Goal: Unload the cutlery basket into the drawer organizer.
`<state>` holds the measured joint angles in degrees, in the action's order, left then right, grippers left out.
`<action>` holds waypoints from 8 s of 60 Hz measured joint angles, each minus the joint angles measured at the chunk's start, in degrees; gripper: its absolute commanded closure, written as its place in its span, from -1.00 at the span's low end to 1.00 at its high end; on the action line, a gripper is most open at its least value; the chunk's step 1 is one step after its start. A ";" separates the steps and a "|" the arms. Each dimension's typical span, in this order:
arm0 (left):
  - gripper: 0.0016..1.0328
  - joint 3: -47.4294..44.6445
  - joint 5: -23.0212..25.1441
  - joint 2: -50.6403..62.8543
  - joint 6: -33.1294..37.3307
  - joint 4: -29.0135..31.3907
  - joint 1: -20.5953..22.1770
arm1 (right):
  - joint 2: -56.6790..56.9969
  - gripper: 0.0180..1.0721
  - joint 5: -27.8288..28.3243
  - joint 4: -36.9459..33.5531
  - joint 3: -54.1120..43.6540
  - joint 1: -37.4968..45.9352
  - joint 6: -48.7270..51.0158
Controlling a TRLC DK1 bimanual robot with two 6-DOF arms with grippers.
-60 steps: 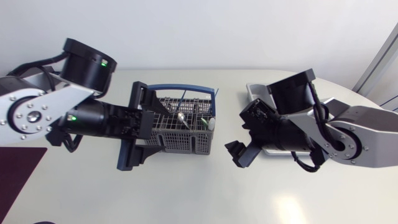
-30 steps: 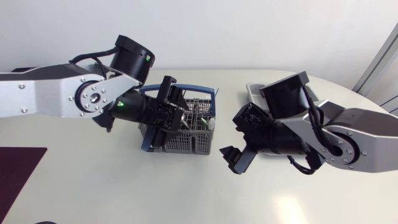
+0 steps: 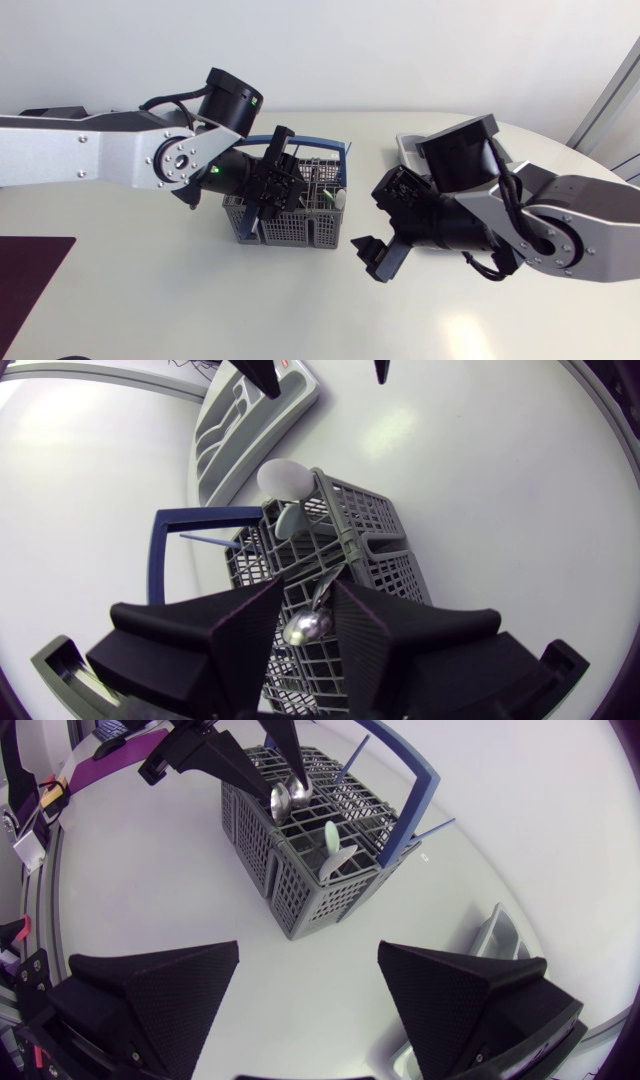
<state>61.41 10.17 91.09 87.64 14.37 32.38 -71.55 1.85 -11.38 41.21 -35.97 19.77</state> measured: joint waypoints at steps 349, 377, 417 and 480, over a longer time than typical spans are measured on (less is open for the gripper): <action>0.87 13.05 2.05 -12.33 -68.46 14.51 5.42 | 13.03 -0.72 -17.44 16.65 -3.54 -10.97 -1.99; 0.87 15.28 5.35 -8.41 -78.73 17.14 6.75 | 8.04 -0.05 -25.27 30.56 -6.88 -13.86 6.58; 0.87 16.35 5.46 -6.38 -80.39 17.29 6.03 | 6.91 0.28 -28.72 35.65 -9.20 -16.59 9.49; 0.87 16.33 5.46 -6.38 -80.61 17.35 6.82 | 5.40 0.87 -33.22 38.84 -10.47 -19.19 10.99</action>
<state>77.73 15.64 84.71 7.03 31.73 39.20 -66.15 -31.38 27.46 30.74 -55.16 30.76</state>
